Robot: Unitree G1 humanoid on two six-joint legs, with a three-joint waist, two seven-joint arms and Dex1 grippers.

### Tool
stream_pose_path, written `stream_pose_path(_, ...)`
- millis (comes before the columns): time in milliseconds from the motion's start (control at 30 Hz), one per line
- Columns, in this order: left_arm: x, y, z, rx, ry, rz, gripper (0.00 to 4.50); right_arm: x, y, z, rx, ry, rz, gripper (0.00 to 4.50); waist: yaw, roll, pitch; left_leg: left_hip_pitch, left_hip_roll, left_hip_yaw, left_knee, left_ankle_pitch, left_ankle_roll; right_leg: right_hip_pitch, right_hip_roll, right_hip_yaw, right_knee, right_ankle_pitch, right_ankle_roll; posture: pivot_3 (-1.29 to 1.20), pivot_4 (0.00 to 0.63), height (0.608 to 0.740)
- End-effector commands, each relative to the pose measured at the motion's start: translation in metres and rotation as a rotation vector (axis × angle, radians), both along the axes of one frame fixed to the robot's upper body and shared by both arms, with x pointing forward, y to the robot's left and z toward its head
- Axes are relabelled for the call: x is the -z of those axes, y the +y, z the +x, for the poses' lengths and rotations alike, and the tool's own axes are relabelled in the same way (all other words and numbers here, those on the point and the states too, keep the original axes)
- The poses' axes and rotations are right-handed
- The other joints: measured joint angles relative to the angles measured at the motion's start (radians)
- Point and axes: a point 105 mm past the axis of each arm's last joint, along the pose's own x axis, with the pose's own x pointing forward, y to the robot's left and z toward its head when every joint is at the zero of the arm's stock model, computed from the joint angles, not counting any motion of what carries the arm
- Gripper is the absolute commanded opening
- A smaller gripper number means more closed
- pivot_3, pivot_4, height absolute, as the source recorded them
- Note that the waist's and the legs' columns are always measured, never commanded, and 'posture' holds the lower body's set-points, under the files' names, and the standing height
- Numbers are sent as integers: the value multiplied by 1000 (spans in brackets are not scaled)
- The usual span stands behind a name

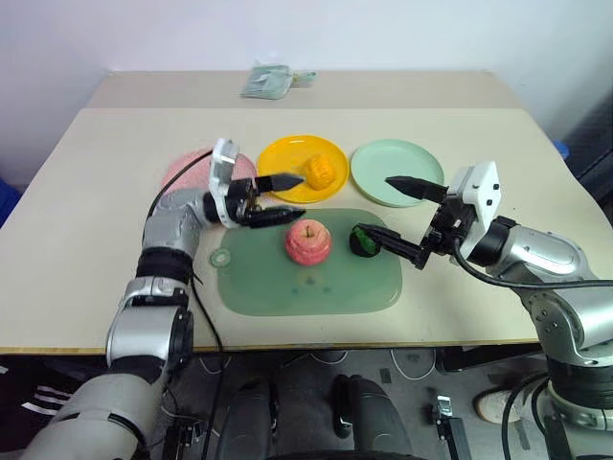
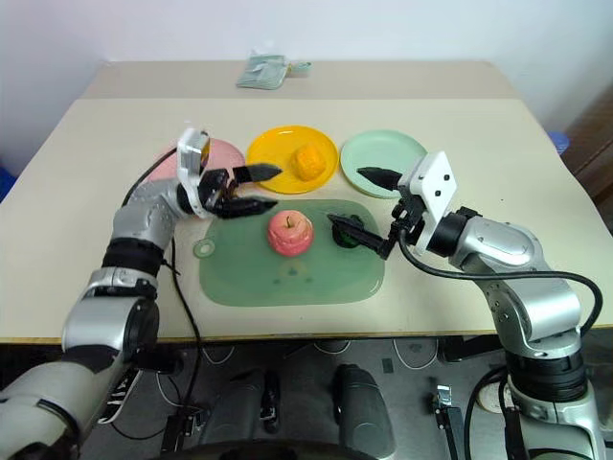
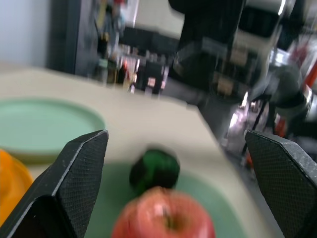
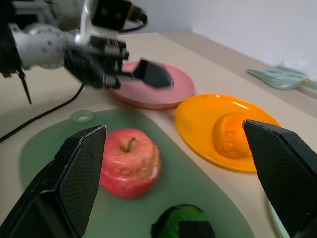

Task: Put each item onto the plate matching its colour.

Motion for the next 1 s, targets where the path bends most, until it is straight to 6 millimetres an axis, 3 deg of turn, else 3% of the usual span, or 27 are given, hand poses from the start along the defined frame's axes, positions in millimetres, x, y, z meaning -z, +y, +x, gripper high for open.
stream_pose_path(33, -3, -13, -2, -8, -133, 40, 4491, -1, 2, -12, -51, -26, -59, 4500, 7, 0, 0, 0, 0, 0, 0, 0, 0, 0, 0, 0, 0, 0, 0, 0, 150, 740)
stream_pose_path(300, 24, -20, -5, 1, -162, 142, 4491, 7, 4, -20, -88, -20, -100, 4500, 14, 0, 0, 0, 0, 0, 0, 0, 0, 0, 0, 0, 0, 0, 0, 0, 150, 740)
stream_pose_path(633, 57, -23, 3, -34, -64, 281, 4491, 7, 2, -19, -62, -28, -93, 4500, 16, 0, 0, 0, 0, 0, 0, 0, 0, 0, 0, 0, 0, 0, 0, 0, 150, 740)
stream_pose_path(700, 59, -21, 2, -36, -54, 282, 3976, 7, 2, -19, -62, -28, -93, 4500, 16, 0, 0, 0, 0, 0, 0, 0, 0, 0, 0, 0, 0, 0, 0, 0, 150, 740)
stream_pose_path(733, 55, -20, 3, -42, -62, 252, 3699, 7, 2, -20, -62, -29, -93, 4500, 15, 0, 0, 0, 0, 0, 0, 0, 0, 0, 0, 0, 0, 0, 0, 0, 150, 740)
stream_pose_path(867, 29, -11, 7, -91, -60, 86, 3699, 2, 3, -20, -63, -42, -72, 4500, 15, 0, 0, 0, 0, 0, 0, 0, 0, 0, 0, 0, 0, 0, 0, 0, 150, 740)
stream_pose_path(1000, -12, 27, 24, -263, -27, -120, 3699, -18, -1, 0, 37, -98, 54, 4500, 5, -1, 0, 0, 1, 0, 0, 0, 0, -1, 1, 0, 0, 0, 0, 0, 150, 740)
